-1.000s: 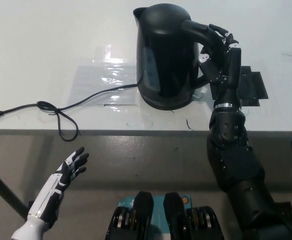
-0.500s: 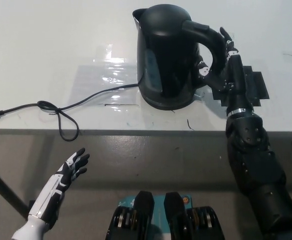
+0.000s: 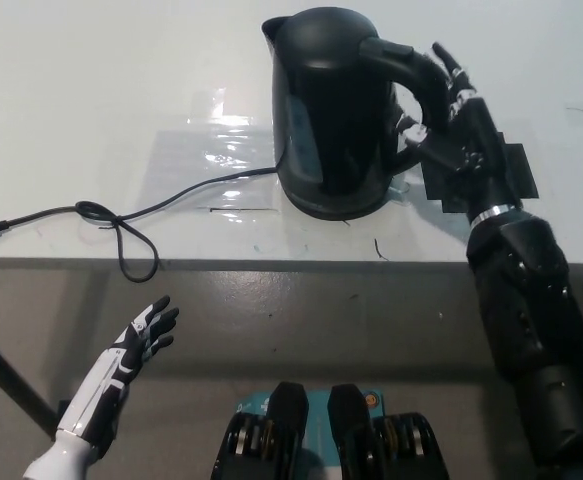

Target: A kettle and its base are kept separately on the desk infront of the robot and the robot uses its right hand to lift the kettle by its handle and places it on its base to align it correctly.

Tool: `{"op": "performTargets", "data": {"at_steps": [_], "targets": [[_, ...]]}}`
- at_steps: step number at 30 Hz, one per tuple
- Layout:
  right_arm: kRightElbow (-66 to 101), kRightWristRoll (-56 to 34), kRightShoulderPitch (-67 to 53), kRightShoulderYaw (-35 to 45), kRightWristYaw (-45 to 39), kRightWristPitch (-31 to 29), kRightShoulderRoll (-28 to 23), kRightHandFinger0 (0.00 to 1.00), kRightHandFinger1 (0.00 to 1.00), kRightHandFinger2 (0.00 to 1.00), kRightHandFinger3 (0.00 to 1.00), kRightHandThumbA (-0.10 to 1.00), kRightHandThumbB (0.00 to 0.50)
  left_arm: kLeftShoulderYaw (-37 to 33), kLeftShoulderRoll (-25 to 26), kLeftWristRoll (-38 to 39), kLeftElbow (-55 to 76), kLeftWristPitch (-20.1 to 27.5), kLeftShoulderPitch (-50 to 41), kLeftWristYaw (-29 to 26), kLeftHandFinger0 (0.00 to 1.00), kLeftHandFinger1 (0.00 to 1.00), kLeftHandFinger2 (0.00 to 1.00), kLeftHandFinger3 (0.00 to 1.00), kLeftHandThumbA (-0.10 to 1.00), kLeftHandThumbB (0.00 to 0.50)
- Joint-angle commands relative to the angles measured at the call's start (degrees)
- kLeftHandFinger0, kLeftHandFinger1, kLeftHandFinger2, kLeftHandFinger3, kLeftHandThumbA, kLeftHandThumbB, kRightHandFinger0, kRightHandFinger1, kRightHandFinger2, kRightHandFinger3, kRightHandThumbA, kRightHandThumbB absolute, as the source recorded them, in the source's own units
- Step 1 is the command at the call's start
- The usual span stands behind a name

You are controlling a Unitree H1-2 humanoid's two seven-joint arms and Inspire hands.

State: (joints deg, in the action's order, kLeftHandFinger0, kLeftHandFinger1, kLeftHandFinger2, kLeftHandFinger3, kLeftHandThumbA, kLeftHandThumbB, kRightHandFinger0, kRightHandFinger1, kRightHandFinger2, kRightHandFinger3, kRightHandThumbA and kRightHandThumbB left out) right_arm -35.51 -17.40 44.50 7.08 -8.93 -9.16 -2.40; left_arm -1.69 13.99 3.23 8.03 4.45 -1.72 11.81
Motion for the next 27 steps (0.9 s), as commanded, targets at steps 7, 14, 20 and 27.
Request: {"op": "performTargets", "data": {"at_steps": [7, 14, 20, 27], "targets": [[15.1, -14.9, 1.6, 4.1, -9.2, 9.4, -1.5, 1.00, 1.00, 1.00, 1.00, 0.67, 0.500, 0.6, 1.1, 0.8, 1.3, 0.8, 0.8, 0.8, 1.00, 1.00, 1.00, 1.00, 1.00, 0.016], [15.7, -12.3, 0.2, 4.6, -8.5, 7.3, -3.9, 1.00, 1.00, 1.00, 1.00, 0.67, 0.500, 0.5, 1.1, 0.5, 1.3, 0.7, 0.5, 0.7, 1.00, 1.00, 1.00, 1.00, 1.00, 0.022], [25.1, -4.1, -4.9, 5.7, -3.5, -0.2, -7.6, 1.00, 1.00, 1.00, 1.00, 0.90, 0.500, 0.6, 1.0, 0.6, 1.1, 1.0, 0.8, 0.7, 1.00, 1.00, 1.00, 1.00, 1.00, 0.029], [59.4, 10.8, -15.8, 9.6, 3.0, -1.2, -7.0, 1.00, 1.00, 1.00, 1.00, 1.00, 0.498, 0.8, 1.3, 0.5, 0.3, 2.6, 1.0, 0.8, 1.00, 1.00, 1.00, 1.00, 1.00, 0.018]]}}
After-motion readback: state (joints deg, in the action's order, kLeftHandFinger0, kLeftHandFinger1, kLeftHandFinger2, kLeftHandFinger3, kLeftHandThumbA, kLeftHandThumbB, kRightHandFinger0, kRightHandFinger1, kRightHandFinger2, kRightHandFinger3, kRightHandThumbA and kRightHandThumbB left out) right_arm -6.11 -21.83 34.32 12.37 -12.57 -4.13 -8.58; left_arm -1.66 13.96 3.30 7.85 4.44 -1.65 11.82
